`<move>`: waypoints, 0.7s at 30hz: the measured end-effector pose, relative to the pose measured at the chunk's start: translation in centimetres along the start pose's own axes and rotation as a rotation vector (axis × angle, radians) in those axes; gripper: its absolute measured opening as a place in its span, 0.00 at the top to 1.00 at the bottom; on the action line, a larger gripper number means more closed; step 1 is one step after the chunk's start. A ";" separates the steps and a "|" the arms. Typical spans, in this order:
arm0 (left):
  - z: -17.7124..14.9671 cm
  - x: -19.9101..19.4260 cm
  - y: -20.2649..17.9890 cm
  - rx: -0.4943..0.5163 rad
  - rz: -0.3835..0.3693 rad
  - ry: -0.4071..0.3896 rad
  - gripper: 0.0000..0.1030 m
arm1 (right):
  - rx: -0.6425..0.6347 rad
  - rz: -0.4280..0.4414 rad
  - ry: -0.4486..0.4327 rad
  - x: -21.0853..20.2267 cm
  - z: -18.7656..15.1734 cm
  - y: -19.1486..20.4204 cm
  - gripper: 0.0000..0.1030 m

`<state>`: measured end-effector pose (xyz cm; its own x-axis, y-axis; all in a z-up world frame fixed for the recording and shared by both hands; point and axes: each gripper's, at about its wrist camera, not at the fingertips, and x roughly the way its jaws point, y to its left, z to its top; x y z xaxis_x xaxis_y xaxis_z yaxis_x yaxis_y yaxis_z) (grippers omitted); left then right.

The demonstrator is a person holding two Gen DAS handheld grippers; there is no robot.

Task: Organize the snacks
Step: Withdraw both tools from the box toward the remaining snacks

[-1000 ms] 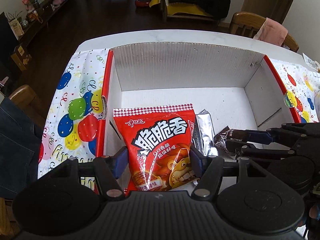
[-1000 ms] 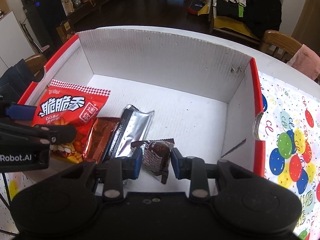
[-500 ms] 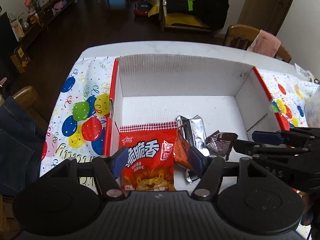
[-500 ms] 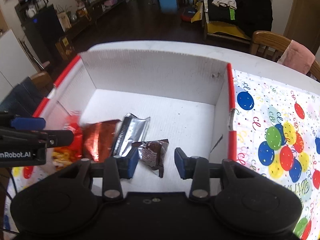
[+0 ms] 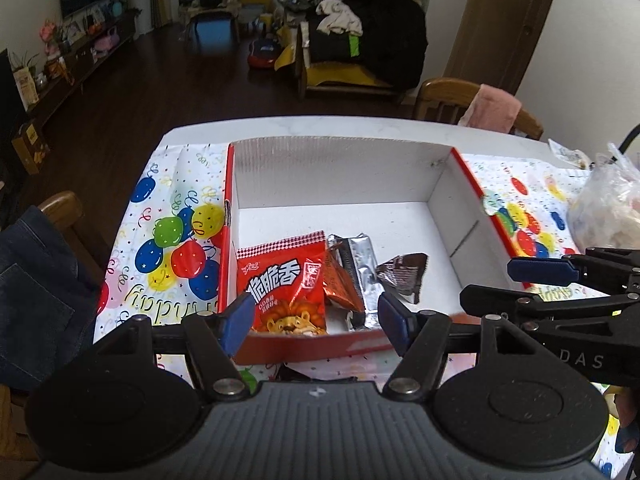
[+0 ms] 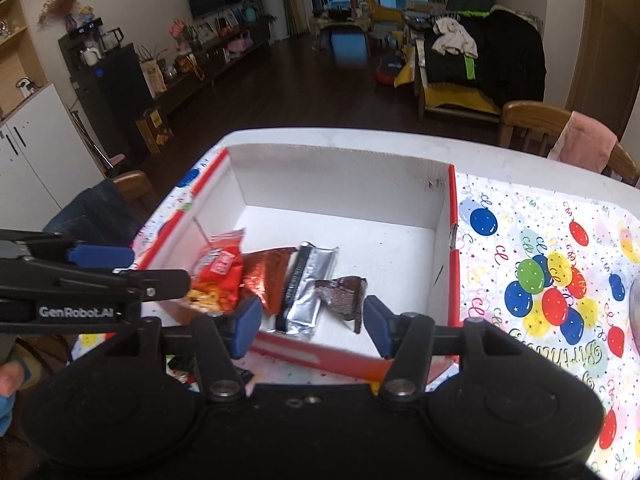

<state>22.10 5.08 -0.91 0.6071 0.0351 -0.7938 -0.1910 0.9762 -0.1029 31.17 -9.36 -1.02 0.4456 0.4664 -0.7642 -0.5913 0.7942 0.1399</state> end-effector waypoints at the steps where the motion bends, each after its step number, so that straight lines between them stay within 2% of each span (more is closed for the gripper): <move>1: -0.2 -0.5 0.0 0.002 -0.005 -0.005 0.35 | -0.005 -0.001 -0.007 -0.5 -0.2 0.3 0.45; 4: -0.9 -1.8 0.0 0.005 -0.023 -0.020 0.35 | -0.013 -0.006 -0.029 -1.7 -0.7 1.1 0.36; 8: -1.8 -3.4 0.0 0.022 -0.027 -0.057 0.29 | -0.015 -0.006 -0.055 -3.3 -1.4 1.7 0.34; 16: -3.7 -6.2 -0.2 0.054 -0.056 -0.120 0.28 | -0.024 -0.013 -0.092 -5.7 -3.2 3.1 0.25; 21: -4.9 -7.3 0.1 0.056 -0.068 -0.150 0.20 | -0.010 -0.004 -0.109 -7.0 -4.3 3.4 0.14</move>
<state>13.88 3.87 2.00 0.7266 -0.0038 -0.6871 -0.1050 0.9876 -0.1165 23.16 -11.62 2.06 0.5179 0.5037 -0.6915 -0.5963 0.7921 0.1304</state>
